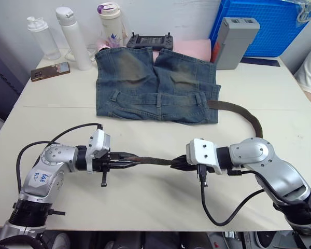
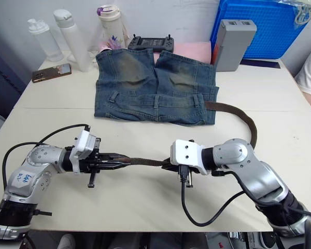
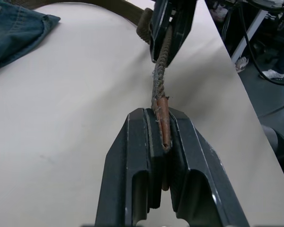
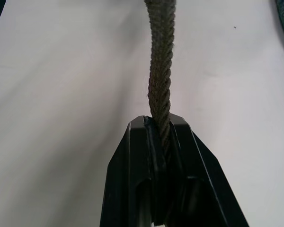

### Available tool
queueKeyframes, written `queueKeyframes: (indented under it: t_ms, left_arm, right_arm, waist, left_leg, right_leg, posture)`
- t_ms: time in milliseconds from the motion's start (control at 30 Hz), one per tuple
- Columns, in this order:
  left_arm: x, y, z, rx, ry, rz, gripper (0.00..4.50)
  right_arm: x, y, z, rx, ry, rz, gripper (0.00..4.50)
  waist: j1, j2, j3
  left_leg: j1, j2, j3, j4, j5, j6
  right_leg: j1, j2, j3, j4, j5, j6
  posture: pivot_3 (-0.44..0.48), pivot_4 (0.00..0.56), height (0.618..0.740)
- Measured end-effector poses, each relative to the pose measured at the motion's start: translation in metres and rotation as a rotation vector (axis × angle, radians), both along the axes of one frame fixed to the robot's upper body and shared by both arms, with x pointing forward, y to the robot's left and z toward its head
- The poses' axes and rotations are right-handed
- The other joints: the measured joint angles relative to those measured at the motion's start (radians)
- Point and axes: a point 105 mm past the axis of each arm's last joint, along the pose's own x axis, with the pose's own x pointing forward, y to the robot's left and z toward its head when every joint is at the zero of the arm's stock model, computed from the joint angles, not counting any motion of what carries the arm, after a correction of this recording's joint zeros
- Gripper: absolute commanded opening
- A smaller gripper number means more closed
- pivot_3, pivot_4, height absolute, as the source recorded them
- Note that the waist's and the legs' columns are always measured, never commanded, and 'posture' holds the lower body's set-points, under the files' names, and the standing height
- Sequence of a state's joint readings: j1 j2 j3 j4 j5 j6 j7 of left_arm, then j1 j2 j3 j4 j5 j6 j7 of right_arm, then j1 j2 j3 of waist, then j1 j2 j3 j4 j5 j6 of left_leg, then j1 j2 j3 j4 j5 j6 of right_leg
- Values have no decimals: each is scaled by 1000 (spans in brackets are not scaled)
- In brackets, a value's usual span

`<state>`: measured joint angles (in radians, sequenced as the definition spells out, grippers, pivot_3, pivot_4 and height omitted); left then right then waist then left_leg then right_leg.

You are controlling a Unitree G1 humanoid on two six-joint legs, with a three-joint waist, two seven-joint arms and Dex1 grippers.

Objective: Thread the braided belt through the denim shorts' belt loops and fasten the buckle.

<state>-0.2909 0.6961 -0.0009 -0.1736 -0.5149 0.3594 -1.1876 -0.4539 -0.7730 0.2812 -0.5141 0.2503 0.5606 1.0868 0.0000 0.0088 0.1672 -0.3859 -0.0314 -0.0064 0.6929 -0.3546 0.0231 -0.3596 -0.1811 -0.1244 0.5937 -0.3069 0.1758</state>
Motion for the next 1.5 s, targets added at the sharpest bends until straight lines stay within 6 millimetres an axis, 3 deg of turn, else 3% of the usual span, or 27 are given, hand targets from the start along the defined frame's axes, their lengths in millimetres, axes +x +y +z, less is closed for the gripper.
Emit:
queueKeyframes:
  t_ms: [167,300,333,400,433,533,700,933,1100,1233,1467,1500]
  left_arm:
    - [7,-4,-7,-15,44,35,0]
    - [6,-8,-9,-45,92,52,0]
    - [5,-9,-11,-51,105,53,0]
    - [2,-13,-14,-73,140,65,0]
    - [3,-17,-15,-111,170,82,0]
    - [4,-35,-9,-246,267,112,0]
    - [10,-42,-2,-373,369,184,0]
    - [-3,-48,24,-454,403,121,0]
    - [-2,-44,28,-478,410,136,0]
    - [-2,-44,25,-466,426,146,0]
    - [-2,-46,26,-463,423,143,0]
    - [-2,-46,26,-463,423,143,0]
  right_arm:
    - [4,-1,7,31,-3,-31,2149]
    - [14,-5,24,200,51,-158,4157]
    - [17,-9,27,236,63,-194,4468]
    - [16,-19,34,321,130,-258,4468]
    - [7,-22,35,356,187,-250,4468]
    - [-29,-15,26,411,372,-164,4468]
    - [-48,-11,26,512,550,-147,4468]
    - [-15,1,-16,683,791,-452,4468]
    - [13,4,-2,978,915,-527,4468]
    - [26,-26,33,1293,932,-508,4468]
    - [24,-34,43,1405,997,-488,4468]
    - [24,-33,43,1404,999,-490,4238]
  waist:
    - [-1,0,0]
    - [-1,0,0]
    - [-1,0,0]
    - [3,0,0]
    - [10,0,0]
    - [21,0,0]
    - [18,0,0]
    - [10,0,0]
    - [1,1,0]
    - [0,2,1]
    - [-5,3,1]
    - [-5,3,1]
  left_leg:
    - [0,0,0,0,0,0]
    - [0,0,-1,0,0,0]
    - [0,0,-1,0,0,0]
    - [0,0,-3,0,0,0]
    - [0,0,-6,0,0,0]
    - [-1,-1,-7,0,0,0]
    - [0,-1,-5,2,0,0]
    - [0,-2,-5,2,0,0]
    - [0,-2,-8,2,0,0]
    - [0,-4,-9,2,0,0]
    - [1,-3,-8,0,0,0]
    - [1,-3,-8,0,0,0]
  right_leg:
    - [0,0,0,0,0,0]
    - [0,0,-1,1,0,0]
    - [0,0,-1,1,0,0]
    - [0,0,-1,2,0,0]
    - [1,0,-1,2,0,0]
    - [1,0,-1,4,0,0]
    - [2,0,-1,3,0,0]
    - [0,0,2,6,0,0]
    - [0,0,2,8,0,0]
    - [0,0,3,9,0,0]
    - [0,0,4,9,0,-1]
    - [0,0,4,9,0,-1]
  posture:
    - [0,150,714]
    - [0,150,714]
    - [0,150,714]
    - [0,150,714]
    - [0,150,714]
    - [0,150,714]
    - [0,150,714]
    - [0,150,714]
    - [0,150,714]
    - [0,150,714]
    - [0,150,714]
    - [0,150,714]
